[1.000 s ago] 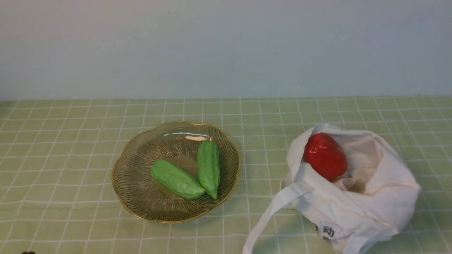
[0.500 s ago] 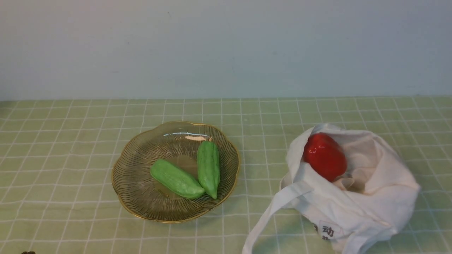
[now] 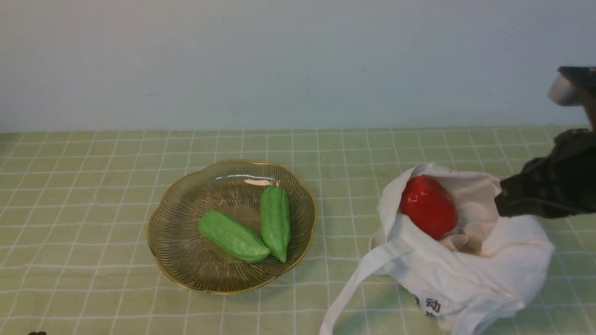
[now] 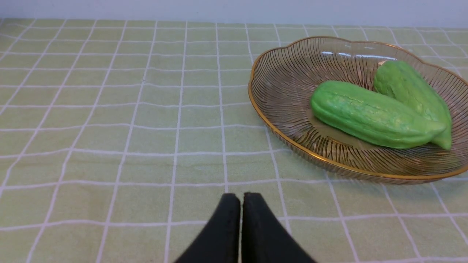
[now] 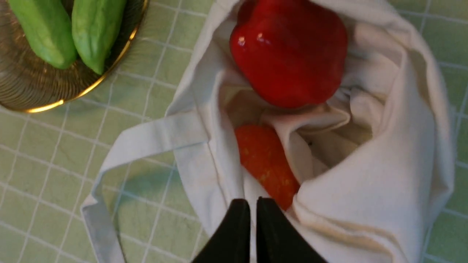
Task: Take vegetables from bag on green coffee tablecloth place on plate.
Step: 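Reach for the red bell pepper in the white bag with the right gripper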
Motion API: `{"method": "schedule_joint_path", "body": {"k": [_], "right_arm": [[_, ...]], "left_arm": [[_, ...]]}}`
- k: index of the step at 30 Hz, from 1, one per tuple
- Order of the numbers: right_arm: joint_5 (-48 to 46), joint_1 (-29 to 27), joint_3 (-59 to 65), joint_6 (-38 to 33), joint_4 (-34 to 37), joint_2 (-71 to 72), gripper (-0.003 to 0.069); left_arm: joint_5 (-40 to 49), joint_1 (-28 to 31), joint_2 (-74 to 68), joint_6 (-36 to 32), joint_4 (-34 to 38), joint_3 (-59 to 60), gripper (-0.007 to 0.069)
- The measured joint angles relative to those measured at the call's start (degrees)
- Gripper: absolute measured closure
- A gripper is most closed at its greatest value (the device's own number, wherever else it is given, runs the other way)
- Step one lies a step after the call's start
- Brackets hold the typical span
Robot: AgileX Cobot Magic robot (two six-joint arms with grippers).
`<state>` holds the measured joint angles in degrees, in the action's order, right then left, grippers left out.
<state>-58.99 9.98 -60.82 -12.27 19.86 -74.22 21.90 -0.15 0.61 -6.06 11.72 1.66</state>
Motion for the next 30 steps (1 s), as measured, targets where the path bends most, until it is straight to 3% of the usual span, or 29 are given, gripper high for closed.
{"method": "schedule_joint_path", "body": {"k": [5, 13, 16, 21, 30], "right_arm": [[3.33, 0.72, -3.5, -0.95, -0.99, -7.82, 0.0502], [6.17, 6.83, -8.79, 0.68, -8.66, -18.1, 0.0144], [6.66, 7.65, -9.6, 2.99, -11.29, -20.43, 0.0055], [7.85, 9.33, -9.7, 4.73, -12.91, -23.63, -0.0013], [14.75, 12.03, -10.3, 8.91, -17.84, -25.14, -0.0016]], "left_arm": [[0.0, 0.0, 0.0, 0.0, 0.0, 0.0, 0.0629], [0.0, 0.0, 0.0, 0.0, 0.0, 0.0, 0.0629], [0.0, 0.0, 0.0, 0.0, 0.0, 0.0, 0.0629], [0.0, 0.0, 0.0, 0.0, 0.0, 0.0, 0.0629], [0.0, 0.0, 0.0, 0.0, 0.0, 0.0, 0.0629]]}}
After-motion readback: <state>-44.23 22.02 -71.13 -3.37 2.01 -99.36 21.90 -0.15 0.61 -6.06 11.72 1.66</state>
